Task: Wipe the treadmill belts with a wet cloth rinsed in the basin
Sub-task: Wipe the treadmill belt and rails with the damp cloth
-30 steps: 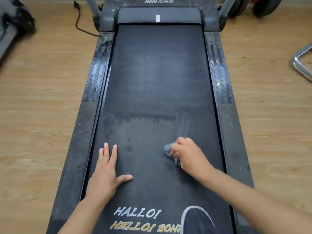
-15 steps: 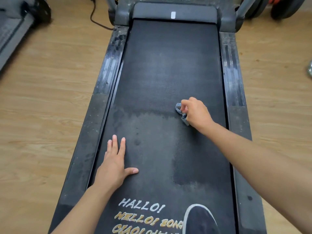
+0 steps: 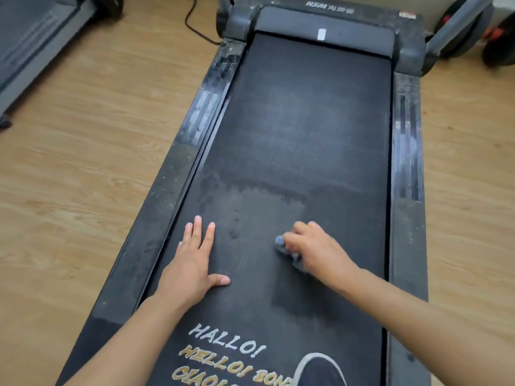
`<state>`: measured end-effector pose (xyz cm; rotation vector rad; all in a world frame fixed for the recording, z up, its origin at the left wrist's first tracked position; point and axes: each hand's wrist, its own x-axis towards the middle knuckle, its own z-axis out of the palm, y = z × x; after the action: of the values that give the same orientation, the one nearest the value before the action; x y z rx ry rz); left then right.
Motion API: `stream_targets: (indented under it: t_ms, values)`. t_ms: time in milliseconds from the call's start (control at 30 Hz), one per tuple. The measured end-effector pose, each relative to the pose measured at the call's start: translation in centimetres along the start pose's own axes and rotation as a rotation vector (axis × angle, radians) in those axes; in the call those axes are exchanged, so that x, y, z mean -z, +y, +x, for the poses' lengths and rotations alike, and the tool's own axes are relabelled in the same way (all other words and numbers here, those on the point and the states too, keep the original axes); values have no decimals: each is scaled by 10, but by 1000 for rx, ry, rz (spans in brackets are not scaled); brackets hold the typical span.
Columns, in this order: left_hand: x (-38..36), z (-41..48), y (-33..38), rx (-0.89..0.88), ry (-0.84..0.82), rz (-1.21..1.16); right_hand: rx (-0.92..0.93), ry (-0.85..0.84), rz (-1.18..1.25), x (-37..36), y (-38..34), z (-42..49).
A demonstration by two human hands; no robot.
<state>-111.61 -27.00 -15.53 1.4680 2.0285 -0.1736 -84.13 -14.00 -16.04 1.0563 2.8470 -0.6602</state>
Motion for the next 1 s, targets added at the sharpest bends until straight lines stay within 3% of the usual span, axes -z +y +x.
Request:
stream_targets:
  t_ms: [133,267,367,467,567,633,867,1000]
  values:
    - [-3,0,3,2,10,-4,-349,183,-18,44,59,85]
    - [-4,1,0,9,10,-28,-407,255,-15,32,36,83]
    - [-7,3,-1,3,31,-66,-254,172,90,-13,-27,26]
    - [-8,4,-1,-2,46,-81,-18,-82,158,-37,-94,-34]
    - [-8,4,-2,-5,42,-76,101,-178,125,-32,-94,-38]
    - [-6,2,-3,-11,45,-78,131,-157,94,-23,-78,-20]
    - [-3,-4,-8,-31,62,-111,-340,136,21,40,21,105]
    - [-4,-5,-4,-33,79,-111,-408,168,36,43,8,110]
